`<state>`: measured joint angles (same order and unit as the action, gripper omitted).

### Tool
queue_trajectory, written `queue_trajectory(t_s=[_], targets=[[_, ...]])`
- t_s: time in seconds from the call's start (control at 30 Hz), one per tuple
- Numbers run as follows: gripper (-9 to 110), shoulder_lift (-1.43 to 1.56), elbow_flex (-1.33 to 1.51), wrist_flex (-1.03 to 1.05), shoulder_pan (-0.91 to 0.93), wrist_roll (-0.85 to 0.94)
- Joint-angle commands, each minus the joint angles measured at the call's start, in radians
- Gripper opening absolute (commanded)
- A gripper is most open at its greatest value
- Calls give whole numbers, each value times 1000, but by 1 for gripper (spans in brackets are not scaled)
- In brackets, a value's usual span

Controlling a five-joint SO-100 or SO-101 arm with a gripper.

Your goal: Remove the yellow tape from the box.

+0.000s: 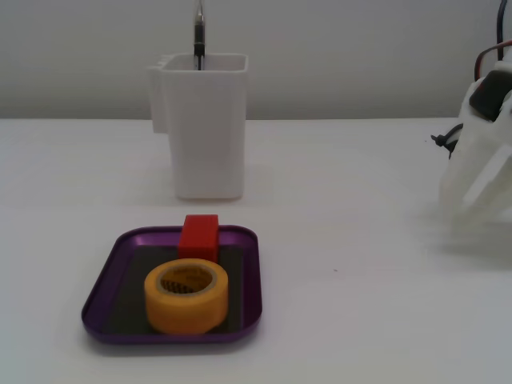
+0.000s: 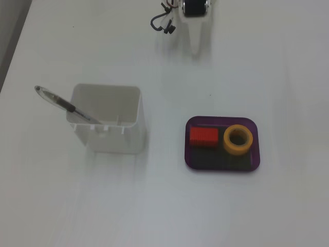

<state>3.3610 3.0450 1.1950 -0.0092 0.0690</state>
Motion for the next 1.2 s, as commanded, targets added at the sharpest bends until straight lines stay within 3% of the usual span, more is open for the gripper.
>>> queue_trajectory(t_s=[0.0,0.73,1.0,1.17], targets=[[-1,71,-5,-21,-11,-6],[1,21,-265,-173,6,9],[9,-448,-577,-153,-3,12],[9,-888,-896,-41,-12,183]])
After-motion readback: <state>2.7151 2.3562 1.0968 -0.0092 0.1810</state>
